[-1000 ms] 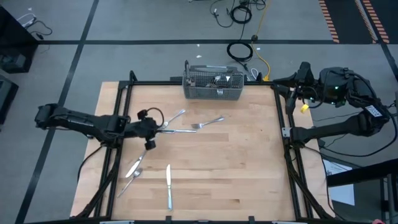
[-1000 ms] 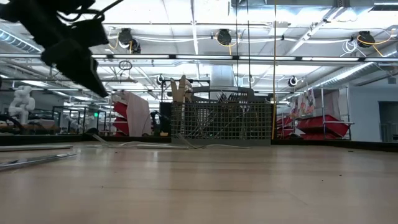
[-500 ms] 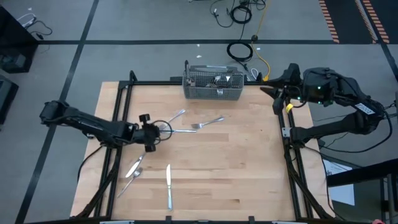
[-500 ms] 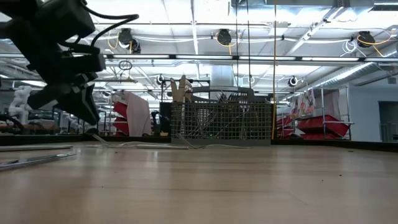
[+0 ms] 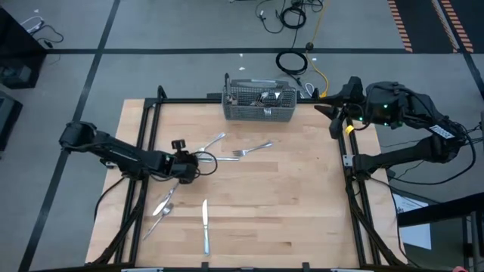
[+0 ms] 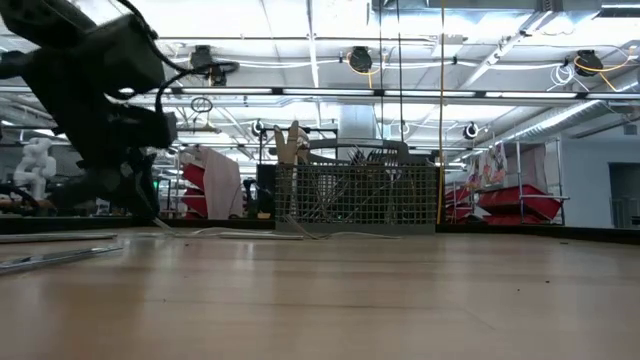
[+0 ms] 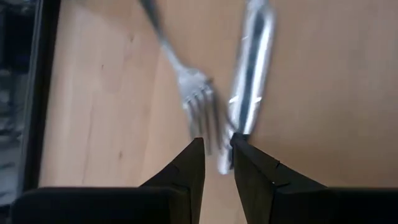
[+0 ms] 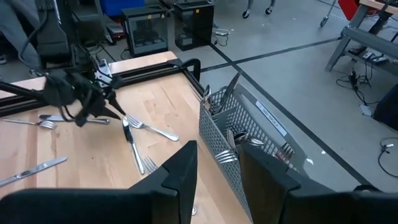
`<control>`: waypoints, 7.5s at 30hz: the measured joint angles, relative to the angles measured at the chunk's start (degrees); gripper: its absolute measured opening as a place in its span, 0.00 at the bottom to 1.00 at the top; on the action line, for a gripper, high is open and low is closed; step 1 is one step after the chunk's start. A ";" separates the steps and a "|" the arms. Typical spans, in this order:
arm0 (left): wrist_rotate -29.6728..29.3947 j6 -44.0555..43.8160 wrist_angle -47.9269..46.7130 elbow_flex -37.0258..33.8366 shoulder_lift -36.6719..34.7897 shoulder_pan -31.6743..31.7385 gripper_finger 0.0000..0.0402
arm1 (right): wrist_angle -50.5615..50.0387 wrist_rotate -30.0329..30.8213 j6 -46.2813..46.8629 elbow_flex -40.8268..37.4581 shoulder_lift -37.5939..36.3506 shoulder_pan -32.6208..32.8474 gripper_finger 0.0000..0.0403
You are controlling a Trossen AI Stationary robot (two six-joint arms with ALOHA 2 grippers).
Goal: Sort silverware
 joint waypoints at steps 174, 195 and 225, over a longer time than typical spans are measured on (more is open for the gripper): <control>34.13 16.54 30.56 43.46 -12.84 22.80 0.19 | 130.15 -34.39 10.16 -51.04 23.60 -37.76 0.00; 29.77 12.91 55.86 19.75 -19.06 22.80 0.19 | 147.05 -34.43 13.16 -51.02 42.59 -39.27 0.00; 26.80 8.57 59.77 15.26 -19.05 22.80 0.19 | 139.70 -34.44 10.21 -51.01 45.90 -40.89 0.18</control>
